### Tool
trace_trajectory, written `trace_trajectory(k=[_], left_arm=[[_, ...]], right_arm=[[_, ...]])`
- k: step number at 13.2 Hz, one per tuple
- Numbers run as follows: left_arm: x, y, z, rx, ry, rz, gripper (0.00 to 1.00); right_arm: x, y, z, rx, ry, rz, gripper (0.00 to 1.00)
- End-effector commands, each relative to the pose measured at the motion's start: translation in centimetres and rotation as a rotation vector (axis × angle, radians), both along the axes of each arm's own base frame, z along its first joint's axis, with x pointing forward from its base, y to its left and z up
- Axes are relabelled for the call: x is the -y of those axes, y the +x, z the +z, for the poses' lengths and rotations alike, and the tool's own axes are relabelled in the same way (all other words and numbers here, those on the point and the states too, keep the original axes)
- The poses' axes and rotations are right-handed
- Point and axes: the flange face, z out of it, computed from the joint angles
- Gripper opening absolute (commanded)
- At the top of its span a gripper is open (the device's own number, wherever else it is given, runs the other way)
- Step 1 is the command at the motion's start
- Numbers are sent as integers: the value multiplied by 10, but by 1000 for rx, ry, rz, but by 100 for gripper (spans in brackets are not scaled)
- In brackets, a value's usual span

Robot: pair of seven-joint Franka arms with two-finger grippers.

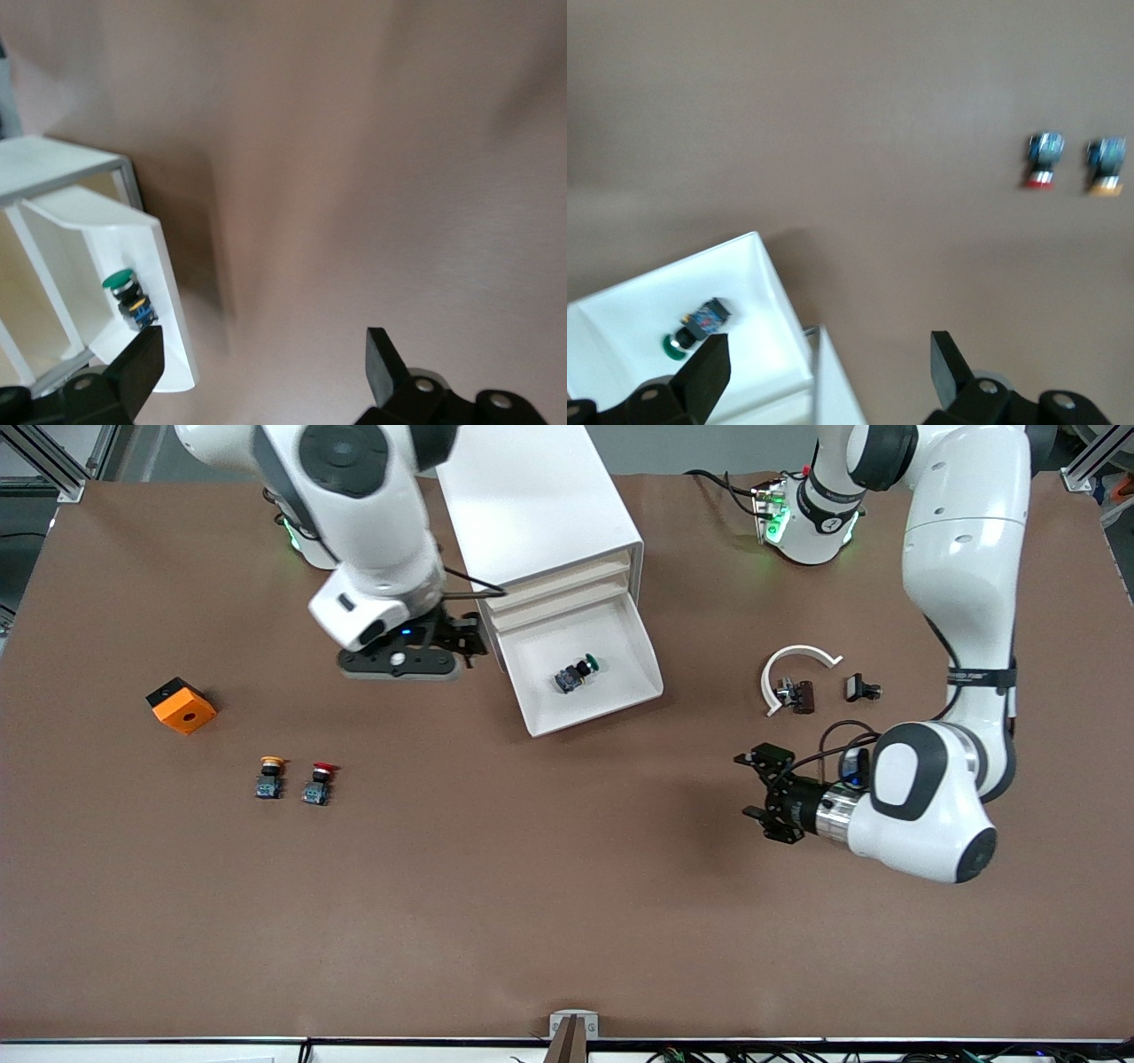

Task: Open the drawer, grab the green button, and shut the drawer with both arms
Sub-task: 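Grasp the green-capped button in the drawer with the right gripper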

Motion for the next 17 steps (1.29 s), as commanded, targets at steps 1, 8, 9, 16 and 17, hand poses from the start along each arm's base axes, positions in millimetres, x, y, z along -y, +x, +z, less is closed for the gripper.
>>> trace_trajectory(k=[1,8,9,16,17], left_arm=[[-11,1,32,82,59,-87,100],[-44,0,113,240,136,-155,100],[-45,-3,123,263,176,-195,100],[-34,-13,144,374,177,-491,100],[-29,-16,145,382,179,-534,100]], right_arm=[[-48,-19,-28,-3,-14,-195,100],[-112,-23,-113,-59,62,-519,100],[-114,-22,-123,-72,67,-527,100],[-121,-30,-188,-184,10,-568,100],[-122,-33,-194,-188,-3,-583,100]])
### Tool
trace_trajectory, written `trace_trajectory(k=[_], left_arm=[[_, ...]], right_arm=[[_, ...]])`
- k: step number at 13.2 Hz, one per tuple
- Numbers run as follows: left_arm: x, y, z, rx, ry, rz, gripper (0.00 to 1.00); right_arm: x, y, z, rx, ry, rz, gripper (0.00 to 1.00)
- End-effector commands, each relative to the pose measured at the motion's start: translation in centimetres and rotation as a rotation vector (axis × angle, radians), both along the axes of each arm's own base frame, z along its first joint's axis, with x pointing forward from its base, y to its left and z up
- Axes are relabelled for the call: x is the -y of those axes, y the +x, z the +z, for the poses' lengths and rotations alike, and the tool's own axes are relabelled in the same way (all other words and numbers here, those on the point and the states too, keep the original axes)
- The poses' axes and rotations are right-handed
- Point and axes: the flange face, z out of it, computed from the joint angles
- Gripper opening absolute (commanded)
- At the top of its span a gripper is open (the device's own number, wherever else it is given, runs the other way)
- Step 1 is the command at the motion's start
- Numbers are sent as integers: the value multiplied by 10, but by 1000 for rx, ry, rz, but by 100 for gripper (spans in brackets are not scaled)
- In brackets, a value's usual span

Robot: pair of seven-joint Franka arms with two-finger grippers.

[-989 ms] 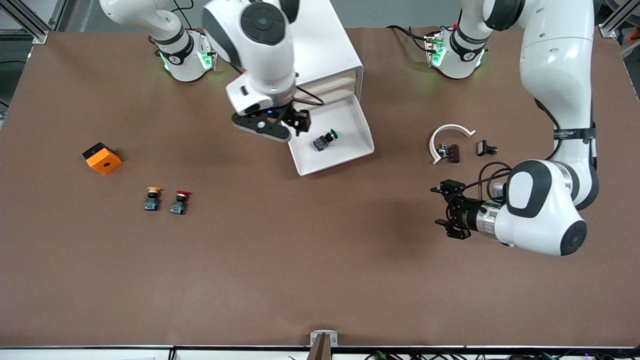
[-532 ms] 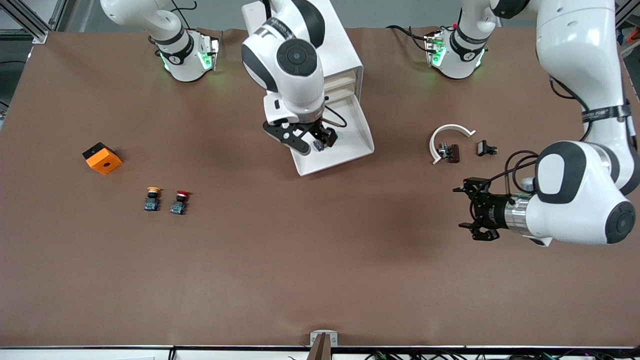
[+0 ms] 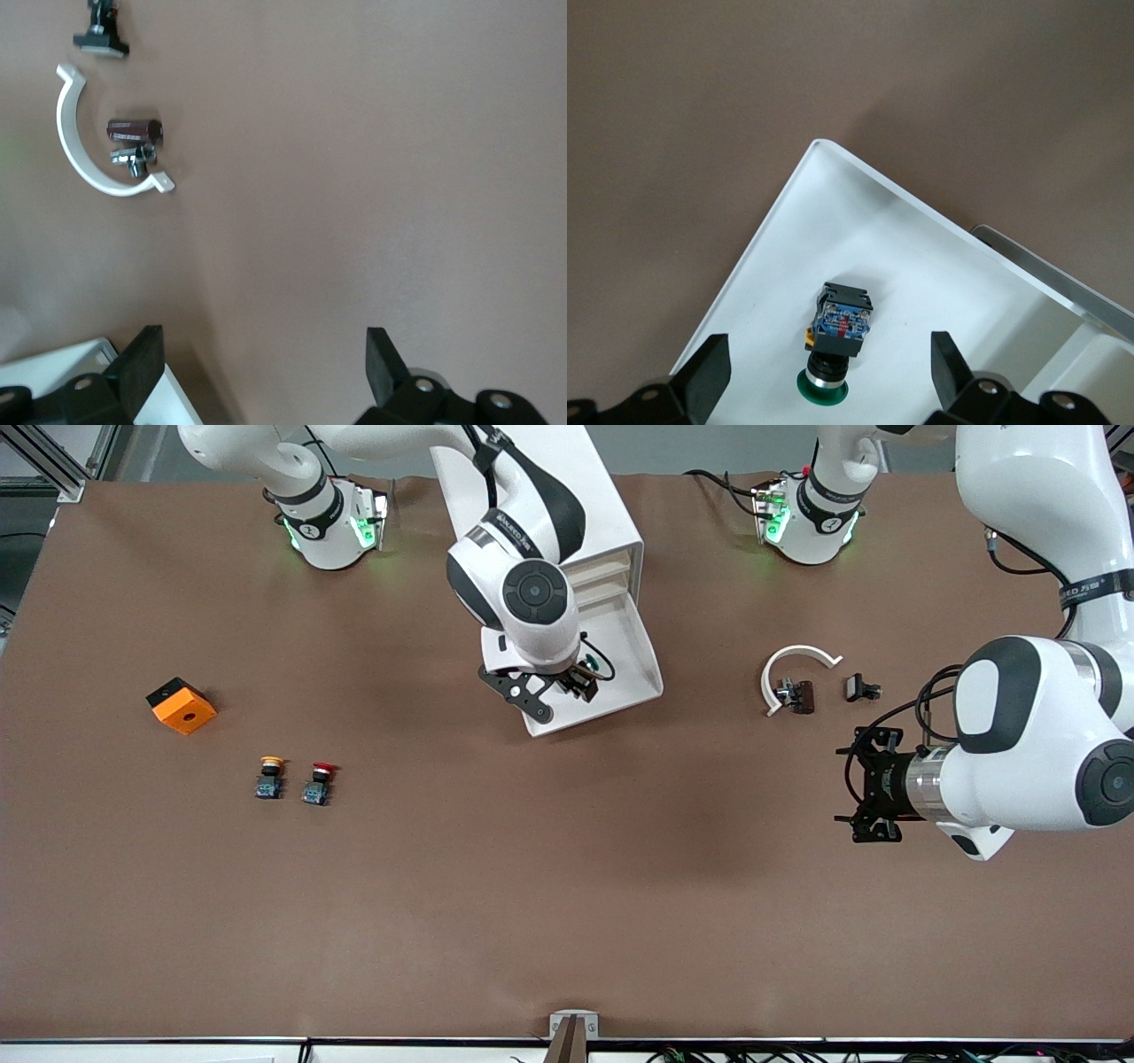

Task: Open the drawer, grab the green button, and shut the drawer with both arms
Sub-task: 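Grasp the green-capped button in the drawer with the right gripper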

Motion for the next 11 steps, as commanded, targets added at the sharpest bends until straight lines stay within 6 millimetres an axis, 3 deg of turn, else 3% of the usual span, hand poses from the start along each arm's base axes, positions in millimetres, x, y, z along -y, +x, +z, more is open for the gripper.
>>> trace_trajectory(k=[1,5,11], left_arm=[[17,-13,10,13,27,-112,100],[24,-17,7,23,-5,-257,100],[44,-28,-4,15,42,-416,100]], right_arm=[[-3,-7,-13,-34,-19,-73,100],[-10,-13,-40,-55,-59,-112,100],[-19,-22,-58,-62,-69,-98,100]])
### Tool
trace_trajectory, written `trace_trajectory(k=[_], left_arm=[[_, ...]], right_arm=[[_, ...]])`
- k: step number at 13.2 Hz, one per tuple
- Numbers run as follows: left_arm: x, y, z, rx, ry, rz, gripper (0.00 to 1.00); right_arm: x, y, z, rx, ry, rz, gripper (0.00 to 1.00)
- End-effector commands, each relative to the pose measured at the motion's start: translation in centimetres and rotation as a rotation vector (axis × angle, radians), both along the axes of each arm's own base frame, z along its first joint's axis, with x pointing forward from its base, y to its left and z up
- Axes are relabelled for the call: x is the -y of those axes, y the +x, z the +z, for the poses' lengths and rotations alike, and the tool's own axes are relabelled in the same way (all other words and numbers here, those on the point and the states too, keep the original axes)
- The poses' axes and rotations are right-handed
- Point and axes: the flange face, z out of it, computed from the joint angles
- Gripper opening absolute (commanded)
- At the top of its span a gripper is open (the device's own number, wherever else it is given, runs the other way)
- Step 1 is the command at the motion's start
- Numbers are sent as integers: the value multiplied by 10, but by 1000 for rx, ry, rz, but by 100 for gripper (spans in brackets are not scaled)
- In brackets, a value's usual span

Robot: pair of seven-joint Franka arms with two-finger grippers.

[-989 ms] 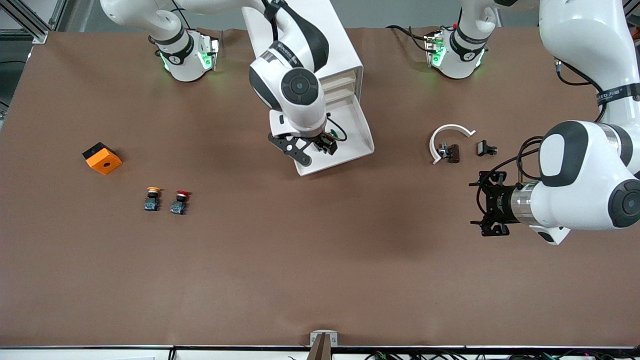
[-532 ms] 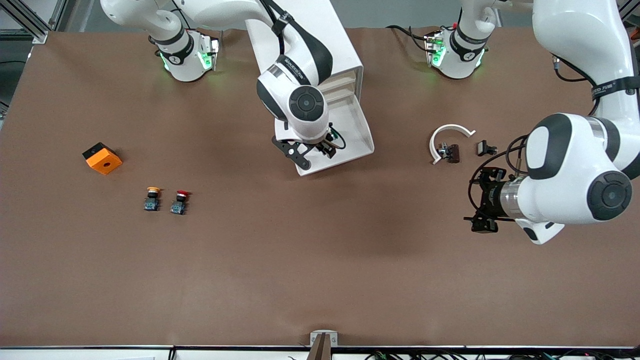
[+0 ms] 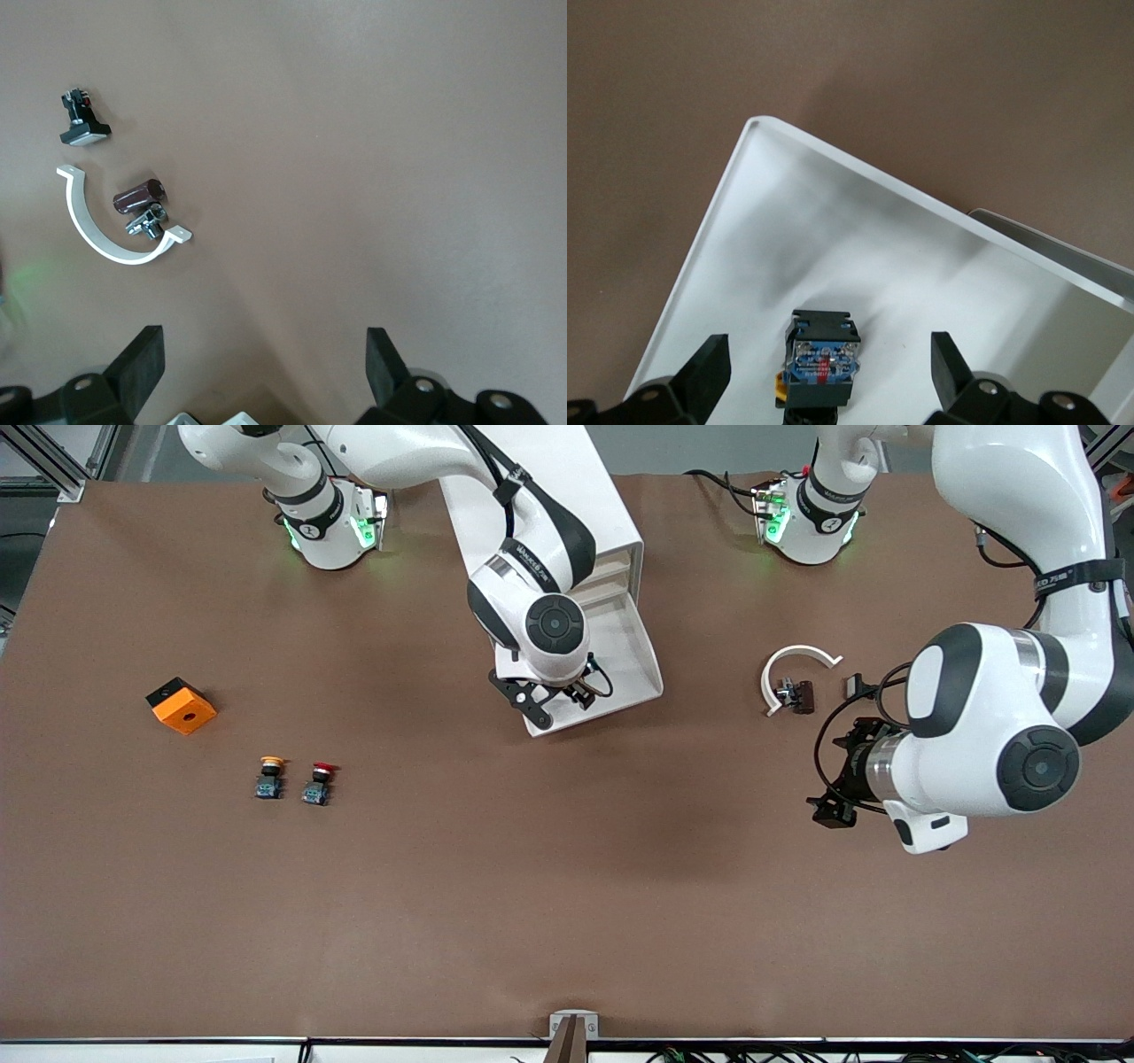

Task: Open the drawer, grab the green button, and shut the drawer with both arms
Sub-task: 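Grasp the green-capped button in the drawer with the right gripper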

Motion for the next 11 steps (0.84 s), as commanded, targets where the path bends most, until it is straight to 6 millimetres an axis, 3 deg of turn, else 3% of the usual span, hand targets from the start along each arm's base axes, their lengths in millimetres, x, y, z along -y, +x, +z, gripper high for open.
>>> trace_trajectory(k=[1,10,11], left_arm=[[10,-11,3,5,13,-68,100],[33,-23,-27,51,-21,-176,100],[34,-23,-31,69,-28,-196,100]], right_arm=[[-12,-11,-4,-10,9,-4,100],[-24,-21,-22,-20,27,-6,100],[-24,-20,-22,-20,28,-6,88]])
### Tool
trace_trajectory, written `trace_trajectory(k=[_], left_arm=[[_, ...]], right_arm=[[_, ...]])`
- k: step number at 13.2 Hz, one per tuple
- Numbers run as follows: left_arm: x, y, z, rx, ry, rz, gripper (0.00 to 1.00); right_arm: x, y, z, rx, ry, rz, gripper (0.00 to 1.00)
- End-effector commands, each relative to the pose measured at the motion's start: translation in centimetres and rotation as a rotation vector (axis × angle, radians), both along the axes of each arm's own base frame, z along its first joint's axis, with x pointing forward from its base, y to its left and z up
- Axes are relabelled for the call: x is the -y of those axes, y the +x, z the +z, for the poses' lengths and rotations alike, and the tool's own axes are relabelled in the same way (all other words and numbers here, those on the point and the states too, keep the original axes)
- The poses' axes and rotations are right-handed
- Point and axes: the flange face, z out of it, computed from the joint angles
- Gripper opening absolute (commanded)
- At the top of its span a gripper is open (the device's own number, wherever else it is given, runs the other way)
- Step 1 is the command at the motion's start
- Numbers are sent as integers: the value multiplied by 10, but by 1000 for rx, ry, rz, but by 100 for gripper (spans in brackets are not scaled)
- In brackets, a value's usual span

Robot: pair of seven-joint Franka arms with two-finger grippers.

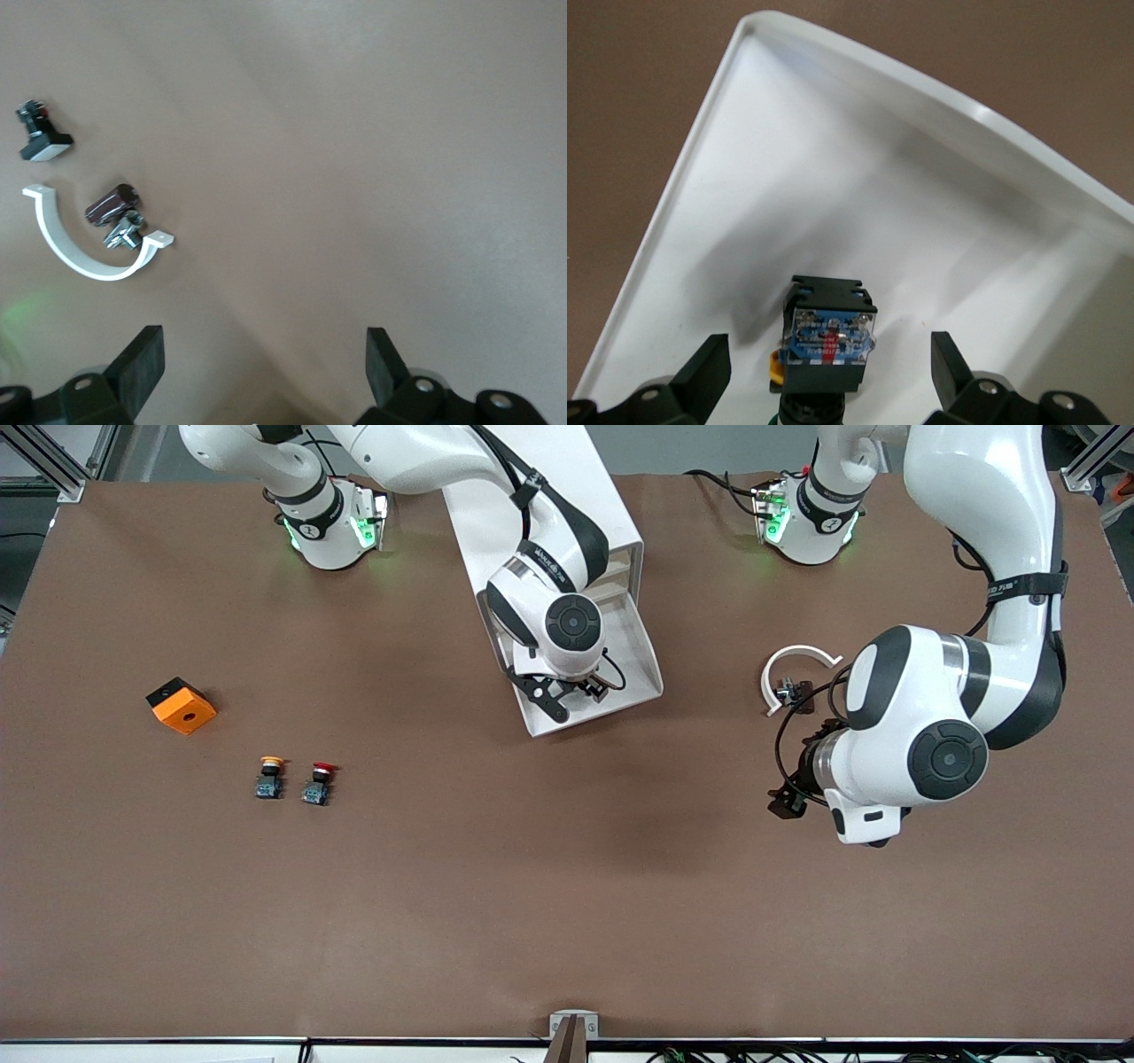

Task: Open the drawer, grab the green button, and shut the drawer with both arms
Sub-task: 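Grasp the green-capped button in the drawer with the right gripper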

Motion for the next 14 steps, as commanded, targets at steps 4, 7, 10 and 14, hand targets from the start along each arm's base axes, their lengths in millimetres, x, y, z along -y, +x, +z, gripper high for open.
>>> trace_trajectory(k=[4,7,10,14], left_arm=[[17,-21,-18,61,2,-106,100],[18,-27,-37,49,5,-109,100],[30,-30,-46,56,-3,-125,100],[81,-35,-53,146,-48,-234,100]], right_arm=[[-4,-1,2,0,18,-18,48],[-5,0,4,2,22,-20,36],[-1,14,20,13,40,-33,37],[27,47,64,-55,2,-45,37]])
